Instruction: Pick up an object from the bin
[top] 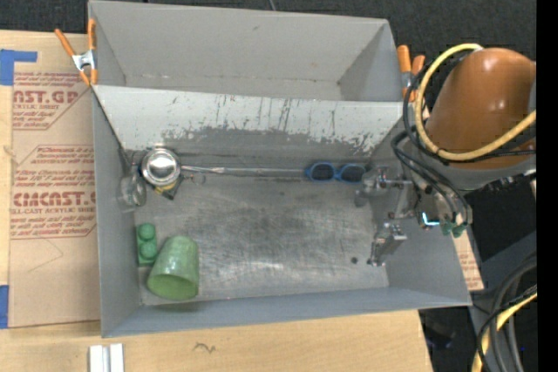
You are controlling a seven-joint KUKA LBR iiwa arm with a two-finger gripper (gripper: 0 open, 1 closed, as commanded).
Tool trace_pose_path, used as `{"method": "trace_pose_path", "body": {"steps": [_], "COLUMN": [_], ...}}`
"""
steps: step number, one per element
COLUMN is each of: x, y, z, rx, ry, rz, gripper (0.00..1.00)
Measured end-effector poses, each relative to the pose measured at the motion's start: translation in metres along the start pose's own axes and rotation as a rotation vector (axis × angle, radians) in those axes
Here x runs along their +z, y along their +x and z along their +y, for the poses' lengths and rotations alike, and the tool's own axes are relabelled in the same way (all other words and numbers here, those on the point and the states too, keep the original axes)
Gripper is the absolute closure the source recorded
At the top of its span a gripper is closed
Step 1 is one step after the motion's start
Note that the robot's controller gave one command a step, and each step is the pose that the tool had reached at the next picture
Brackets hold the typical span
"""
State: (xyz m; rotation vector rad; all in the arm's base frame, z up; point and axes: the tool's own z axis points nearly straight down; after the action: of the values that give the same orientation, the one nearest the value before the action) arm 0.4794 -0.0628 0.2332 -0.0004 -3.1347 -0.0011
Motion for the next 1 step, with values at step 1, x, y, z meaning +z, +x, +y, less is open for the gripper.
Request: {"method": "trace_pose_path", "body": {"steps": [1], "x": [0.1193], "y": [-0.0940], "z": [0.0443], "rx": [-0.105], "ry": [-0.001], "rz": [-0.006], "gripper": [0.00]}}
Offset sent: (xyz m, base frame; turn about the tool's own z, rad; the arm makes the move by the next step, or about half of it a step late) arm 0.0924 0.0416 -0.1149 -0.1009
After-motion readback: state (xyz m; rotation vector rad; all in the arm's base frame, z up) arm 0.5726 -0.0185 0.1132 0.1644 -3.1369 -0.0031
